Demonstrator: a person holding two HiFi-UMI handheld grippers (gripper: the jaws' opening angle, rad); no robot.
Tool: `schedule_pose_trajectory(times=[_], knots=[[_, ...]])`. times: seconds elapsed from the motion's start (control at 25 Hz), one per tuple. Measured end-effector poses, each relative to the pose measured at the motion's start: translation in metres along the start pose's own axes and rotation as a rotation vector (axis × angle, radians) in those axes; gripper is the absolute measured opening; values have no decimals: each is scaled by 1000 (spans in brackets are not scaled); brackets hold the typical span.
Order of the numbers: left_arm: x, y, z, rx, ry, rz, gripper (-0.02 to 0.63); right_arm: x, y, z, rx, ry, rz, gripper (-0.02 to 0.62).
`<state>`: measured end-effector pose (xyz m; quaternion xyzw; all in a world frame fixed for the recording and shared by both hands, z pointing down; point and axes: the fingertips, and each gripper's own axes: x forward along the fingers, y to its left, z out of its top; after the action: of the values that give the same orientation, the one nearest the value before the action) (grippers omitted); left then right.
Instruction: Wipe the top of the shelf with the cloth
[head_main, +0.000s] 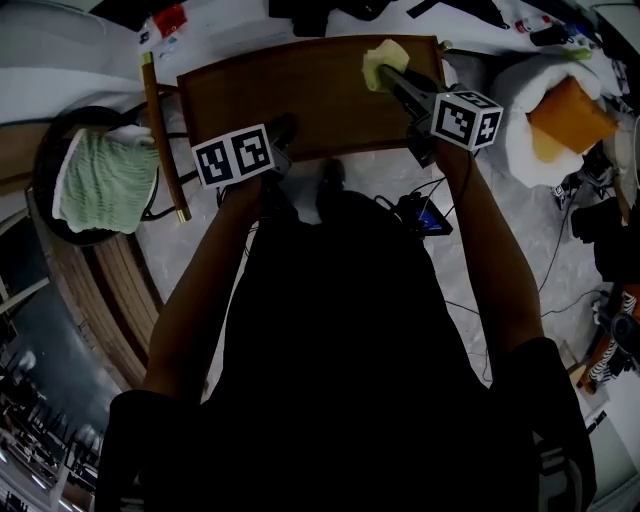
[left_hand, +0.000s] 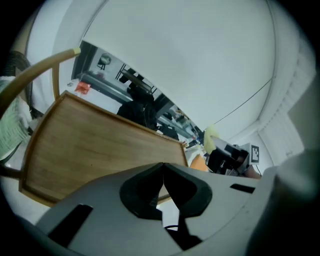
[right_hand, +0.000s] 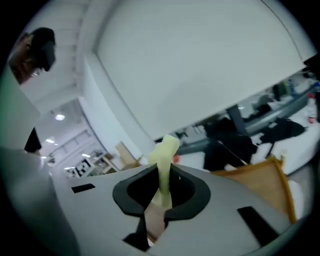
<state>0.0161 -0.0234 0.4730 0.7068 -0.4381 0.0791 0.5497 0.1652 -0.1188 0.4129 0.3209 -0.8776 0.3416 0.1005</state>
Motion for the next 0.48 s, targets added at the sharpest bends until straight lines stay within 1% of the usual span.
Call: schedule_pose_trajectory(times=[0.08,0.16,0.24,0.28,0.36,0.4,0.48], knots=[[-20,-10,19,11,-52,-71,12,12,78,45,-58,-121,225,49],[-42,-24,40,32,-110,-158,12,12,148,76,-100,-211,429,49],[-69,-38,60,68,-174,-247,12,6,205,96,-127,-275,606,49],[-84,-44,69,93,-208,-291,12,1,229,101,-144,-298,678,49],[-117,-56,86,151,-275,-390,12,-7,267,106,-193,-330,787,49],[-134,-62,93,180,-308,-449,12,-11,281,106,-215,-342,824,49],[-169,-72,105,227,-373,-562,12,-17,300,104,-246,-363,865,49]])
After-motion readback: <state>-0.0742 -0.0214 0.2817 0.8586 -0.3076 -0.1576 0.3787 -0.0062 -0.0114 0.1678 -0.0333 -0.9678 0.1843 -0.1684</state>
